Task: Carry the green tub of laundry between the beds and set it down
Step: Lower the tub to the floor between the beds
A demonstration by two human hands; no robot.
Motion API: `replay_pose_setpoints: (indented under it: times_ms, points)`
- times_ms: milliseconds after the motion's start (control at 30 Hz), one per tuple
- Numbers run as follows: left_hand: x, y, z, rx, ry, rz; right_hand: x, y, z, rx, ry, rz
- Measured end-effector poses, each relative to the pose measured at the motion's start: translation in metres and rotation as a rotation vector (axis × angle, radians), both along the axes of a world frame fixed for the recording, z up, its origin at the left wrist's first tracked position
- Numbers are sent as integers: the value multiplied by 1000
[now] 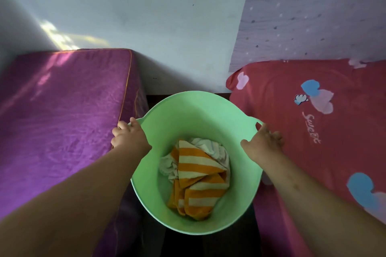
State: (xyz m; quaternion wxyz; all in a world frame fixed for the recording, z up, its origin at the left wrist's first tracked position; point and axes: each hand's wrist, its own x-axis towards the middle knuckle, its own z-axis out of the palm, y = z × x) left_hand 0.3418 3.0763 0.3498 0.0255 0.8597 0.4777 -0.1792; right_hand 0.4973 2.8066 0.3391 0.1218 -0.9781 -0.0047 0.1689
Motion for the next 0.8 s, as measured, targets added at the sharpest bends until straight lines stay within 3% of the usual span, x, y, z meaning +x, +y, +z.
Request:
replay_pose_setpoints:
  times_ms: [400, 433, 567, 800]
  points:
    - [170, 131, -53, -108, 22, -80, 151, 119, -46, 94, 140, -114]
    - [226, 164, -80, -106, 20, -60, 215, 153, -76, 93, 150, -101]
    - [246, 177, -91, -143, 37, -39, 239, 164, -87, 74, 222, -166]
    - [322, 230, -177, -209, 54, -2, 313, 212, -172, -3, 265, -163]
